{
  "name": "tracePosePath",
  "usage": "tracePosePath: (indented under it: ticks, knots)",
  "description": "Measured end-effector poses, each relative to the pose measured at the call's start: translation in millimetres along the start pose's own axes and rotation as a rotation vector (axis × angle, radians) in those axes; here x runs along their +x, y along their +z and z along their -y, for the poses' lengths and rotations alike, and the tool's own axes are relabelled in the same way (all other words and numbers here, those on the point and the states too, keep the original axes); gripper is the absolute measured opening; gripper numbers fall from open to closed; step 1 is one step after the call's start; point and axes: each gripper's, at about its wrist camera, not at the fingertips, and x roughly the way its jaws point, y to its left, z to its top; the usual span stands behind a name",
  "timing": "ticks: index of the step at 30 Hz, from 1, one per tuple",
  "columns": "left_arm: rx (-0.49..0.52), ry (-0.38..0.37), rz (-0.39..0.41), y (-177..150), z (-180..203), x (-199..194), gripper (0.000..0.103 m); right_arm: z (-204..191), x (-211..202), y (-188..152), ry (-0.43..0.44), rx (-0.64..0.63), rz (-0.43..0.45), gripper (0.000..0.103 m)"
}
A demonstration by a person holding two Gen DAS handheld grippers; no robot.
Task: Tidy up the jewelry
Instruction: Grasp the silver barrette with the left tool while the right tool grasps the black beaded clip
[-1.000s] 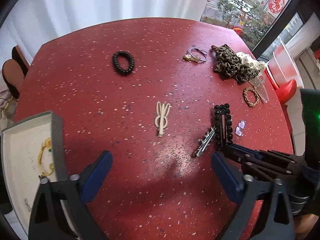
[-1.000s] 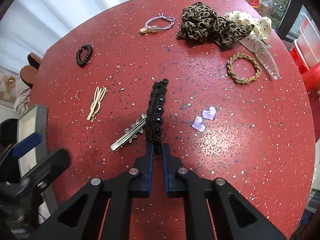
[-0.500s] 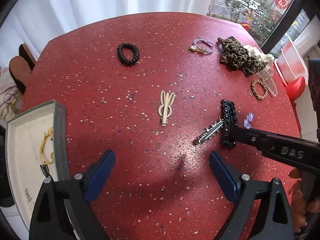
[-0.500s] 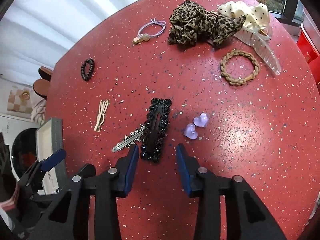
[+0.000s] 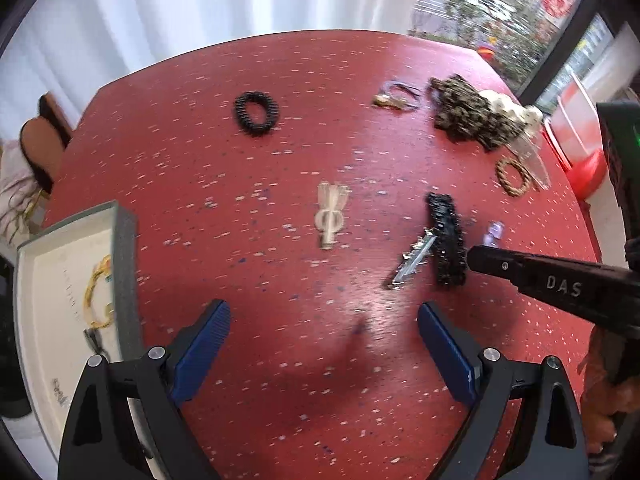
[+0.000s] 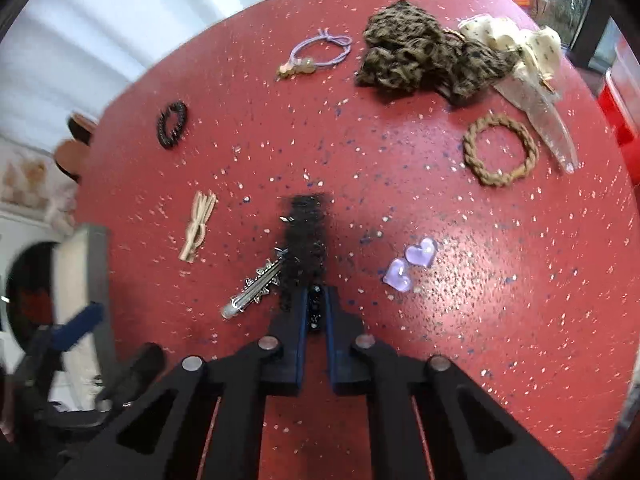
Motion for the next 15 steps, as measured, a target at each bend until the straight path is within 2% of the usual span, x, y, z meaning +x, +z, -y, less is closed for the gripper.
tracePosePath:
  ticks: [7,9,11,15]
  knots:
    - [0.110,-0.032,-0.007,14.5,34.5,20.9,0.095,35.1,-16.3,-5.0,0.102,0.080,-0.013,0.001]
    - [0.168,-0.010,-0.021,17.8,42.0,33.7,0.077,46.4,-24.5,-6.0,0.118,0.096,-0.009,0.001]
    - [0.211,0.004,-0.047,18.9,45.1,46.9,0.069,57.1,-29.4,-9.5,0.141,0.111,-0.012,0.001]
    - [0.219,-0.021,-0.051,24.0,44.3,52.3,0.066,67.1,-31.6,-10.5,0.148,0.114,-0.010,0.001]
